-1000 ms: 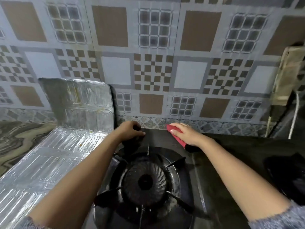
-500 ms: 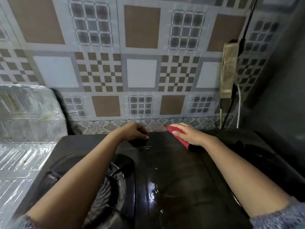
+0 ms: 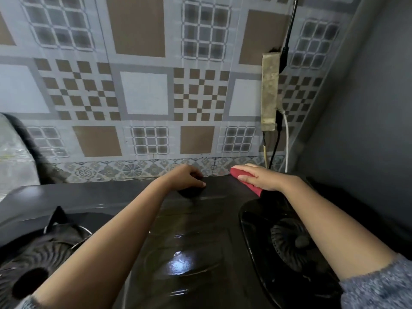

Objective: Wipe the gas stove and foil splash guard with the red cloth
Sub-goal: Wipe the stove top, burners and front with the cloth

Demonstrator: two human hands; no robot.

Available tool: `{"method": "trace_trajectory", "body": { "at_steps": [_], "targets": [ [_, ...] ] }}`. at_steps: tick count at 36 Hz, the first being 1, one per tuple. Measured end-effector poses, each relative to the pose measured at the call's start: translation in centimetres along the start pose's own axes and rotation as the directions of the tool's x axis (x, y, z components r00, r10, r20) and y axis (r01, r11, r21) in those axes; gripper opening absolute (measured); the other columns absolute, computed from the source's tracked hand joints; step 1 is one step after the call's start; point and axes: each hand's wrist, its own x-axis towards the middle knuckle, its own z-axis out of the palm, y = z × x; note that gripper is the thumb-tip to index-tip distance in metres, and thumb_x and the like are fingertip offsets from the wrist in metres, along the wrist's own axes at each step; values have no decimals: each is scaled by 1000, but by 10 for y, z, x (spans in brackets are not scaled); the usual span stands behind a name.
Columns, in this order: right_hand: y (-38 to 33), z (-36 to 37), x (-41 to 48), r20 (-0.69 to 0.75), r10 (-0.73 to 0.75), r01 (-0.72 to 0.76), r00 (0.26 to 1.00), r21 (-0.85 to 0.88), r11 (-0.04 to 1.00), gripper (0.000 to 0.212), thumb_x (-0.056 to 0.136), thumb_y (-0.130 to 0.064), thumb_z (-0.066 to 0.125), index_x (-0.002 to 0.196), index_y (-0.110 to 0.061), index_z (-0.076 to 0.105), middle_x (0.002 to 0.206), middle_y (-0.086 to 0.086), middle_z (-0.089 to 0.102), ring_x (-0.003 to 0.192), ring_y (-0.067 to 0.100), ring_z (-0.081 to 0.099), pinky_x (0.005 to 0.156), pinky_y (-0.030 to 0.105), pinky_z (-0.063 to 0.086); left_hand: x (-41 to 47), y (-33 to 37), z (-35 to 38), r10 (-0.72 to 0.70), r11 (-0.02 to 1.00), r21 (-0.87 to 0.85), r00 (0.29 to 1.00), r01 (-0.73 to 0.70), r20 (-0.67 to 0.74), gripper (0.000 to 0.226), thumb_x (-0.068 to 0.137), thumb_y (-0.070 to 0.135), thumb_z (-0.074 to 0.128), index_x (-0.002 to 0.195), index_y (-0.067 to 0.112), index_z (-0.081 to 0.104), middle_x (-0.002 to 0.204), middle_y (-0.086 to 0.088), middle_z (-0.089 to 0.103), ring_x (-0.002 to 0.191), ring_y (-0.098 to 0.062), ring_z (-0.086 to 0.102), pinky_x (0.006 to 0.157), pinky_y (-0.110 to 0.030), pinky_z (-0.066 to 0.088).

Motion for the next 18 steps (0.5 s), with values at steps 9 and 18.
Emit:
{"method": "trace_trajectory", "body": {
  "at_steps": [9, 18],
  "targets": [
    [50, -16, -17, -62, 39, -32, 997, 118, 992, 49, 94, -41, 41, 142, -35, 28, 146, -3, 28, 133, 19, 32, 108, 39, 35, 16, 30, 19, 26, 1000, 0, 1000, -26, 1, 43, 85, 33, 64, 124, 16, 56, 127, -6, 56, 112, -20, 52, 90, -27, 38],
    [87, -20, -50, -206, 80, -40, 975, 193, 980, 44, 96, -30, 45, 138, -34, 35, 145, -9, 31, 130, 12, 31, 106, 29, 29, 26, 48, 34, 19, 999, -26, 1000, -19, -17, 41, 86, 29, 63, 123, 14, 55, 126, -8, 56, 114, -24, 53, 92, -30, 40]
  ]
}}
